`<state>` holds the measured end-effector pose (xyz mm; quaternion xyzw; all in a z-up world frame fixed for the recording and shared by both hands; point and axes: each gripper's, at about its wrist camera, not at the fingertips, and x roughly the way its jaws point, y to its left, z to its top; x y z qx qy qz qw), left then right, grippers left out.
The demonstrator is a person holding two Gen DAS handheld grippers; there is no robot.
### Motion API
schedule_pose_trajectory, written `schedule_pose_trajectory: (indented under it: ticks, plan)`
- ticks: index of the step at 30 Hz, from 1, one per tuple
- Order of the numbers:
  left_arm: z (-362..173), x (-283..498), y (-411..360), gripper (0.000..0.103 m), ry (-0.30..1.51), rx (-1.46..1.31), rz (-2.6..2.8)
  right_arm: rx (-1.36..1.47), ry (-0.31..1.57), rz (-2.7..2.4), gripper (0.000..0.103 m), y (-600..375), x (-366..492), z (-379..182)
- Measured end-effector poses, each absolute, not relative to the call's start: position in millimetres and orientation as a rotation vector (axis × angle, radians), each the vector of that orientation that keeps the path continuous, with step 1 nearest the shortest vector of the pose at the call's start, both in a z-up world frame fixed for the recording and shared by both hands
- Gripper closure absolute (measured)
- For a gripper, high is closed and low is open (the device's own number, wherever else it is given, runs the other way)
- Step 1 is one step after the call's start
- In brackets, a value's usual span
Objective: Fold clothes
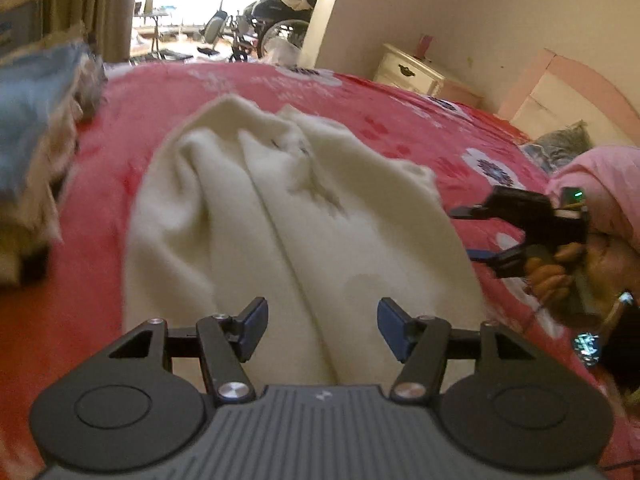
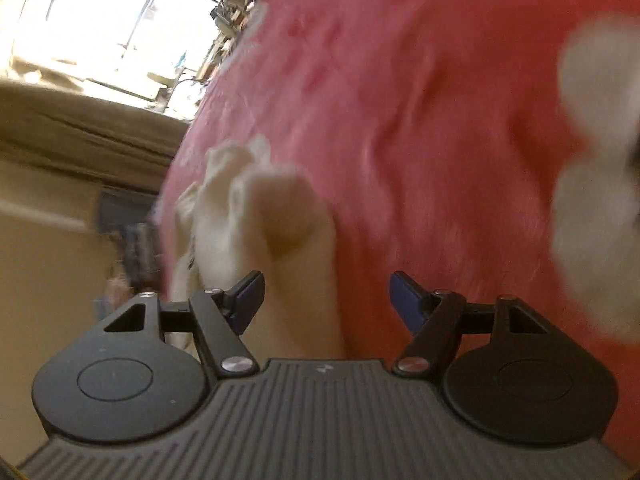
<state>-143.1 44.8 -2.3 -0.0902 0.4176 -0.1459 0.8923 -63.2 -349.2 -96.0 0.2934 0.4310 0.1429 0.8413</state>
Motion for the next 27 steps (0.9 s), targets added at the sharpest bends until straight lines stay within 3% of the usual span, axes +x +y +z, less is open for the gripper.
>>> schedule_pose_trajectory:
  ticks: [4, 6, 8, 19, 22, 27]
  plan:
    - [-14, -135, 37, 0.041, 0.854, -0.279, -0.308, 0.565, 0.896, 0.436, 0.066, -308, -72, -105]
    - [-14, -124, 33, 0.041, 0.825, -0.302, -0.313, 0.537, 0.888, 0.502, 0.066, -288, -76, -109]
    - [-14, -113, 27, 0.041, 0.800, -0.293, -0.327, 0.509, 0.879, 0.568, 0.074, -268, -80, -113]
    - [-63, -94, -27, 0.041, 0.884, -0.149, -0.435, 0.729, 0.832, 0.738, 0.071, -289, -67, -111]
    - [-67, -90, -28, 0.041, 0.877, -0.173, -0.441, 0.703, 0.778, 0.575, 0.052, -326, -73, -97]
    - [-69, -83, -28, 0.045, 0.884, -0.237, -0.423, 0.707, 0.954, 0.336, 0.052, -343, -69, -138]
